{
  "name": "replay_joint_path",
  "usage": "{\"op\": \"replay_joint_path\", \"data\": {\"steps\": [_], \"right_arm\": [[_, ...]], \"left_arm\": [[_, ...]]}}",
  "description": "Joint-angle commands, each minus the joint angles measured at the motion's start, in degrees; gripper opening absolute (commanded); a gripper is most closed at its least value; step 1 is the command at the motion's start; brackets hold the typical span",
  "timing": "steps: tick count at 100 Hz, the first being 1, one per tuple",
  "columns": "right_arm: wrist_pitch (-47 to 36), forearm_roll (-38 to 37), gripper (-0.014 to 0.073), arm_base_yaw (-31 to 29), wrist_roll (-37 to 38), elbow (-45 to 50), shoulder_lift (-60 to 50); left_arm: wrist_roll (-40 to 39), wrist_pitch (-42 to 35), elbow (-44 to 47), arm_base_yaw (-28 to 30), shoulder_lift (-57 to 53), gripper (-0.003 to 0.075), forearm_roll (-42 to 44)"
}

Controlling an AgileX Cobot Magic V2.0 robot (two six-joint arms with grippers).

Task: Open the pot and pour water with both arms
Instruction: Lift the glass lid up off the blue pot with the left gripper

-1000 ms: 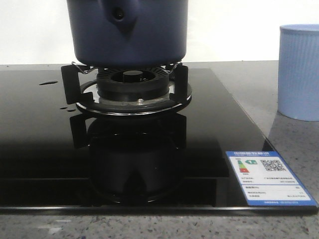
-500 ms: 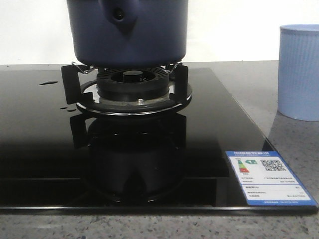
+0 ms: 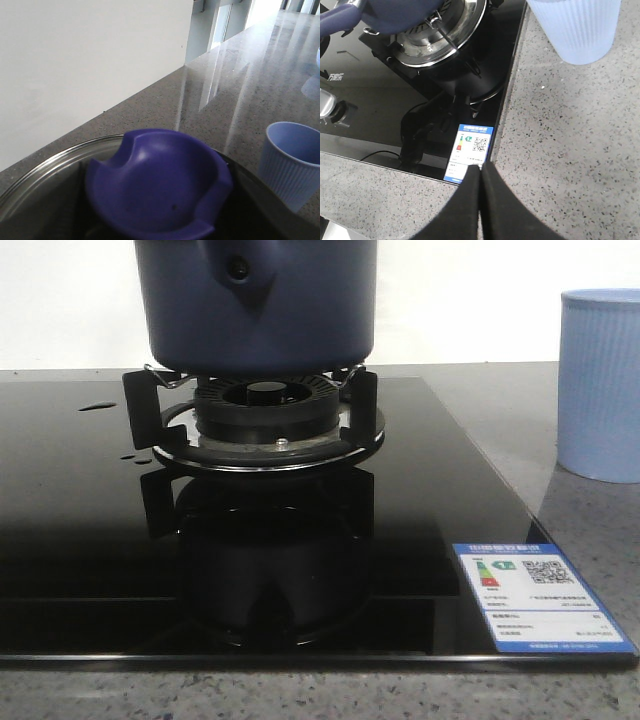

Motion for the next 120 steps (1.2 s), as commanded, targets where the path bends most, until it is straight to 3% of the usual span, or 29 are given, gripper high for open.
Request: {"op": "replay_joint_path", "data": {"steps": [1, 14, 24, 56, 82, 120], "right_arm": [[-3.2, 1.3, -0.0066, -0.5, -0.8, -1.8, 1.2], [-3.3, 1.2, -0.0066, -0.5, -0.8, -1.8, 1.2], [-3.6, 1.2, -0.0066, -0.5, -0.8, -1.8, 1.2], [-4.5, 1.2, -0.0066, -0.5, -0.8, -1.8, 1.2], [-5.0, 1.2, -0.0066, -0.5, -0.8, -1.8, 1.2], [-9.3, 1.0, -0.0066, -0.5, -4.3, -1.8, 1.2]], "left_arm": [[0.2, 1.6, -1.8, -0.4, -2.0, 0.0329, -3.9], [0.2, 1.7, -1.8, -0.4, -2.0, 0.0219, -5.5], [0.2, 1.8, -1.8, -0.4, -2.0, 0.0185, -8.3], [0.2, 1.9, -3.4, -0.3, -4.2, 0.0186, -8.8], [-0.1, 1.4, -2.8, 3.4, -11.6, 0.0190, -8.7], [-1.7, -1.6, 11.2, 14.5, -27.8, 0.0190, -8.4]]}}
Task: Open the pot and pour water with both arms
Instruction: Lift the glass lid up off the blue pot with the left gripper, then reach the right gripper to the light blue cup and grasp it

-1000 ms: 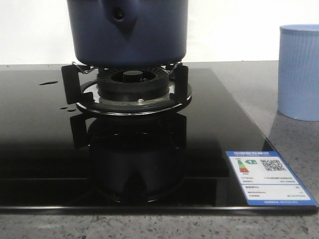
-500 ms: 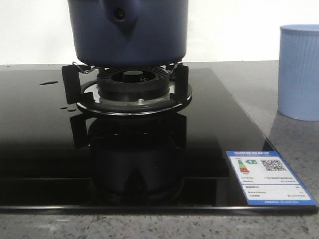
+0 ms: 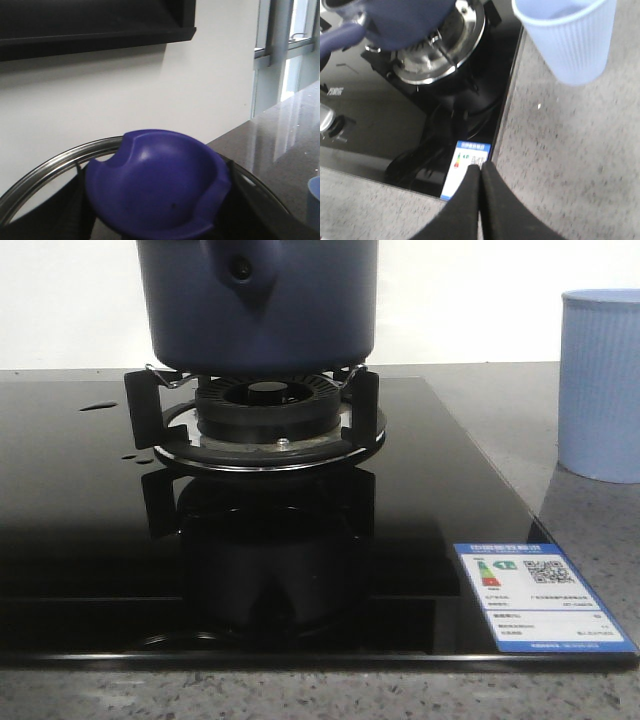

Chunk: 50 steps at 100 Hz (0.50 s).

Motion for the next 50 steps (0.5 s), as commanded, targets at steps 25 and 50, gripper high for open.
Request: {"op": "replay_joint_path", "data": {"steps": [25, 50], "right_arm": [[-13.2, -2.2, -0.0024, -0.5, -9.4, -1.8, 1.2], [-22.3, -4.5, 0.0407, -0.5, -11.7, -1.8, 1.2]], "left_arm": [[-0.7, -1.0, 8.5, 4.8, -13.5, 0.0190, -6.0], [-0.7, -2.1, 8.8, 4.8, -15.9, 0.0190, -5.6]]}}
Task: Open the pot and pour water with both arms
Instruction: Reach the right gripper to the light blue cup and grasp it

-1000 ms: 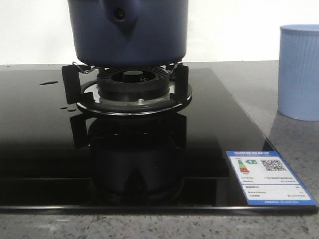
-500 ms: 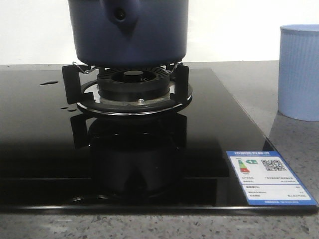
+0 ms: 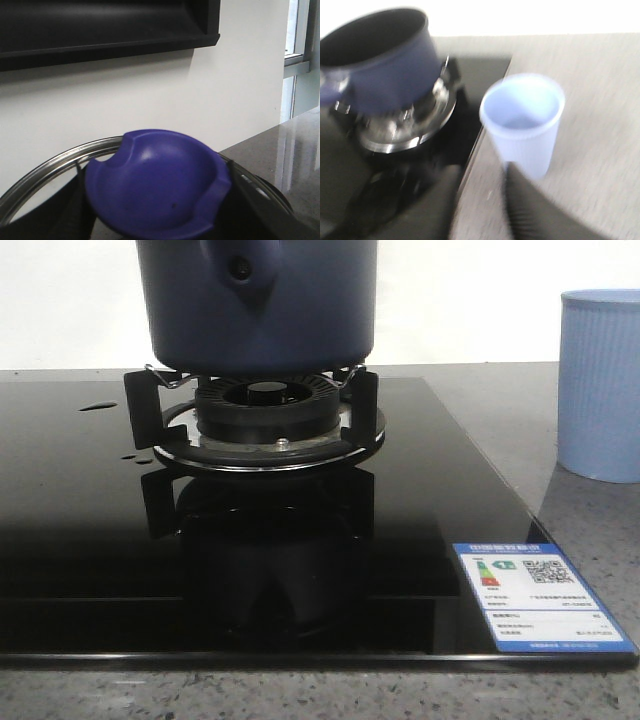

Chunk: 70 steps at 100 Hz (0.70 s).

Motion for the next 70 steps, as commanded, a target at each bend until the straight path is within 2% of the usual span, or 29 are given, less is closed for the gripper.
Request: {"op": "replay_joint_path", "data": {"steps": [1, 12, 30, 46, 70], "right_arm": [[-6.4, -0.3, 0.0426, -0.5, -1.1, -1.8, 1.2], [-6.5, -4.2, 0.0513, -0.5, -1.2, -1.0, 1.2], [-12.4, -5.5, 0.0521, -0.5, -2.9, 5.7, 1.2], [-20.6, -3.4, 0.0521, -0.5, -3.8, 12.8, 1.2], [-25.8, 3.4, 0.0521, 2.9, -14.7, 15.2, 1.2]], "left_arm": [[-0.5, 1.0, -1.7, 0.1, -1.3, 0.0190, -5.6], [-0.5, 1.0, -1.7, 0.1, -1.3, 0.0190, -5.7], [-0.5, 1.0, -1.7, 0.1, -1.3, 0.0190, -6.5], [-0.5, 1.0, -1.7, 0.1, -1.3, 0.0190, -6.5], [-0.5, 1.0, -1.7, 0.1, -1.3, 0.0190, -6.5]]}}
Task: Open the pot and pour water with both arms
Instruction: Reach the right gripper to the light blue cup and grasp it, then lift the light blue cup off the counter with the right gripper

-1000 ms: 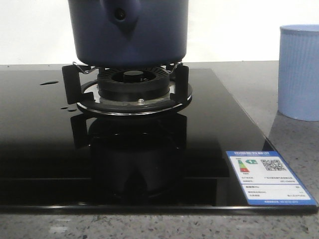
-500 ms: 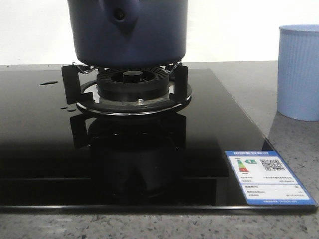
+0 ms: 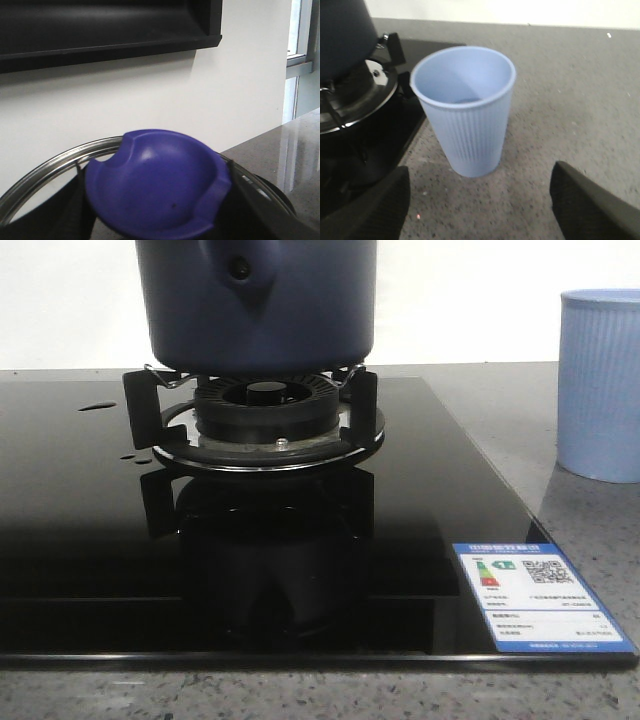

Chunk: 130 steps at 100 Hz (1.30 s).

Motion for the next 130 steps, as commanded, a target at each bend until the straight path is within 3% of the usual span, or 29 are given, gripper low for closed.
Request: {"op": "replay_joint_path", "data": {"steps": [1, 48, 67, 86, 130], "right_arm": [[-7.0, 3.2, 0.0521, 1.6, -4.8, -1.3, 0.8], [-14.7, 5.7, 0.0522, 12.9, -6.6, -1.3, 8.8], [-18.7, 5.7, 0.0526, 13.2, -6.6, -1.3, 11.1], [-22.9, 5.7, 0.0596, 13.2, -6.6, -1.3, 14.7], [-30.3, 10.1, 0.0596, 13.3, -6.5, -1.3, 24.7]], "left_arm": [[-0.5, 1.3, -1.8, 0.1, -1.0, 0.0190, -6.5], [-0.5, 1.3, -1.8, 0.1, -1.0, 0.0190, -6.5], [-0.5, 1.3, -1.8, 0.1, -1.0, 0.0190, -6.5], [-0.5, 1.3, -1.8, 0.1, -1.0, 0.0190, -6.5], [-0.5, 1.3, -1.8, 0.1, -1.0, 0.0190, -6.5]]}}
